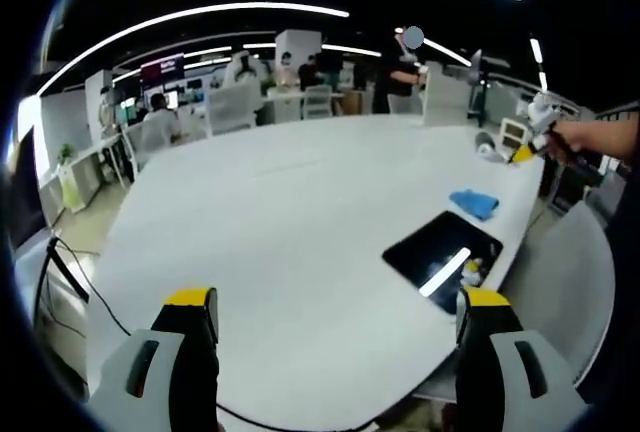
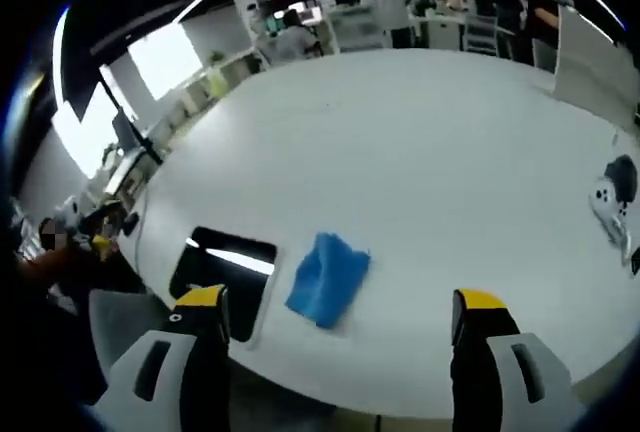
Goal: Wipe the mirror surface with the cleaning cloth until all visible marks leave the cleaned area.
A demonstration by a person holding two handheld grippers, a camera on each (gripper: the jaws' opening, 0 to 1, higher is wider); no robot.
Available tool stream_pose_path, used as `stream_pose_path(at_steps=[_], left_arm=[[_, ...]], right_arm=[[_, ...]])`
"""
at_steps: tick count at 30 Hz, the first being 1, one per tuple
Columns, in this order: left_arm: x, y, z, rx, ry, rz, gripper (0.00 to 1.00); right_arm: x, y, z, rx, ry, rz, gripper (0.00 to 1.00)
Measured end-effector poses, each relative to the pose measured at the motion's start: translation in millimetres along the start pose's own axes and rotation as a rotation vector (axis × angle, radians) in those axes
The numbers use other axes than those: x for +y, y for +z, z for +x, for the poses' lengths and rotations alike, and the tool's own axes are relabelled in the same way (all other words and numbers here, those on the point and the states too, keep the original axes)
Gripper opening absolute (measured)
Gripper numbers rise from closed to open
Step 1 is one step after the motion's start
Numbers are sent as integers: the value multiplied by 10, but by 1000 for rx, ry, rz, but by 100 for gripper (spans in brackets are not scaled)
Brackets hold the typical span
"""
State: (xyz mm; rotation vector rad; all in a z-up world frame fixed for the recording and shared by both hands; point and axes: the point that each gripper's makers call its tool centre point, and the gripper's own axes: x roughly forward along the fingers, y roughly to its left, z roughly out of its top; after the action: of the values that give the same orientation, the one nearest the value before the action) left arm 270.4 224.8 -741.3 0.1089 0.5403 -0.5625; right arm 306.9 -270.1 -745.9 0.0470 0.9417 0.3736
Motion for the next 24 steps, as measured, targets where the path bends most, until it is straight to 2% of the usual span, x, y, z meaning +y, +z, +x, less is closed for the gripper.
stream_pose_path(at_steps=[2,4,7,11,14,16,19,20,22,23,24], left_arm=[[-15,-9,-4,1,-1,-6,99],[-11,-17,-13,-4,3,-14,99],[0,-34,-42,-4,9,-20,99],[24,-89,-67,0,16,-33,99],[32,-133,-70,8,17,-38,99],[36,-146,-68,10,18,-43,99],[37,-141,-68,12,17,-46,99],[37,-142,-67,12,15,-46,99],[36,-141,-63,15,12,-42,99],[33,-134,-62,14,11,-41,99],[36,-130,-58,14,10,-41,99]], right_arm=[[57,44,85,47,0,-16,90],[90,87,219,58,0,-35,88],[82,-5,484,106,-13,-62,81],[49,-162,835,139,-35,-34,73],[19,-222,1036,143,-94,-60,61],[66,-238,1103,142,-85,-58,49],[105,-289,1217,141,-88,-40,42],[115,-329,1238,152,-92,-35,39],[93,-459,1297,189,-106,-48,26],[23,-546,1297,218,-145,-86,21],[-32,-436,1282,173,-165,-186,16]])
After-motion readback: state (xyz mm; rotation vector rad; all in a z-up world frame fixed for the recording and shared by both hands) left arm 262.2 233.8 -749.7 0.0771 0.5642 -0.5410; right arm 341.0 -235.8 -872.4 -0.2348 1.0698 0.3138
